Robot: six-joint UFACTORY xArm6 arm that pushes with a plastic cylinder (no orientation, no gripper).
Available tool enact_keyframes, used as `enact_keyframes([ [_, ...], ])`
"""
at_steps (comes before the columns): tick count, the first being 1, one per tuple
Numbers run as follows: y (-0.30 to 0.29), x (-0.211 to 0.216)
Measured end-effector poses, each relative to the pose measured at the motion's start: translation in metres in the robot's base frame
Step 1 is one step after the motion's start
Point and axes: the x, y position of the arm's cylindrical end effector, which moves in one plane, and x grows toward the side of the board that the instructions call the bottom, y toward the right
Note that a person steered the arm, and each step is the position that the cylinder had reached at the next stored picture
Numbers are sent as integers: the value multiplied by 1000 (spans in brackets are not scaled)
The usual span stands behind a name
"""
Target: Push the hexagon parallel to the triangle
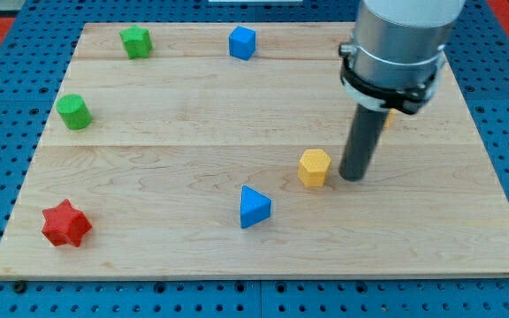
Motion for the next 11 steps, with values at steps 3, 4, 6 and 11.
enact_keyframes([
  [3,0,-92],
  [4,-9,-89],
  [6,-44,-43],
  [11,63,25],
])
